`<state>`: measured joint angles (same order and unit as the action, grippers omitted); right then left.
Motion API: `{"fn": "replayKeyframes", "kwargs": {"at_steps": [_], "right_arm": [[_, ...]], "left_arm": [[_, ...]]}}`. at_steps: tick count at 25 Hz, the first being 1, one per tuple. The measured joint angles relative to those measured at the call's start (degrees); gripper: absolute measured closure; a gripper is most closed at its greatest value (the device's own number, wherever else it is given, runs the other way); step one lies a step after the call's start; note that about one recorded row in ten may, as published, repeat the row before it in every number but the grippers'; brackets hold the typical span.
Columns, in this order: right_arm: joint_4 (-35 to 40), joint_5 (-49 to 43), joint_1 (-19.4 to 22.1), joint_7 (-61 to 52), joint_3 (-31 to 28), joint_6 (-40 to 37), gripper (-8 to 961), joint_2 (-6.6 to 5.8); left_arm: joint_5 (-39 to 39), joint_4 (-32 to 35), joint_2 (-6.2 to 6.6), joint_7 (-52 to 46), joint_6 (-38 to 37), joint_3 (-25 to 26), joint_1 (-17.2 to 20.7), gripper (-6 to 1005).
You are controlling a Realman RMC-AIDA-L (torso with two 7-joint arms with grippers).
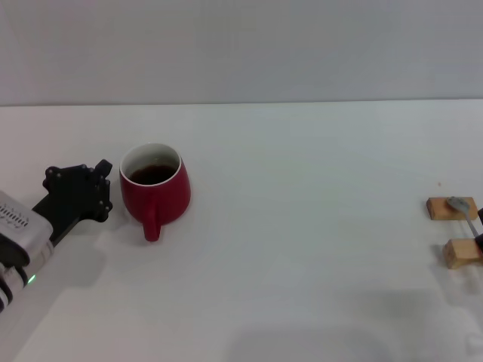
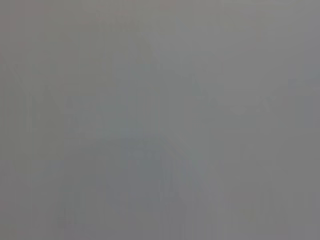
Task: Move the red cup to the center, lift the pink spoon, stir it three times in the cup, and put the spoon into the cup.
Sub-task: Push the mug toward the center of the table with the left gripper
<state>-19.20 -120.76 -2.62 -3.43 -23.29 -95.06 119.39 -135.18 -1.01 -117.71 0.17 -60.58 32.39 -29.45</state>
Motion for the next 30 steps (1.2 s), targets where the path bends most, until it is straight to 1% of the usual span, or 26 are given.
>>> {"fn": "replayKeyframes", "kwargs": {"at_steps": [5, 10, 19, 23, 30], "right_arm": [[-0.05, 0.0, 0.17, 0.0, 0.0, -0.4, 260, -0.02], [-0.05, -0.01, 0.23, 0.0, 0.0, -0.62, 260, 0.01], [-0.05, -0.1, 0.25, 0.0, 0.01, -0.67, 259, 0.03], [0.01, -0.2, 0.26, 0.0, 0.0, -0.75, 258, -0.01], [-0.04, -0.34, 0.69, 0.0, 0.06, -0.94, 259, -0.03]], "left_arm": [[-0.23, 0.3, 0.08, 0.03, 1.38, -0.47, -1.61, 1001], [-0.32, 0.31, 0.03, 0.1, 2.61, -1.22, -2.12, 1001], [-0.41, 0.24, -0.11, 0.19, 2.34, -4.63, -1.97, 1001], [-0.42, 0.02, -0.14, 0.19, 2.26, -4.93, -1.8, 1001], [-0.45, -1.48, -0.41, 0.19, 0.54, -7.99, -0.29, 1001]]}}
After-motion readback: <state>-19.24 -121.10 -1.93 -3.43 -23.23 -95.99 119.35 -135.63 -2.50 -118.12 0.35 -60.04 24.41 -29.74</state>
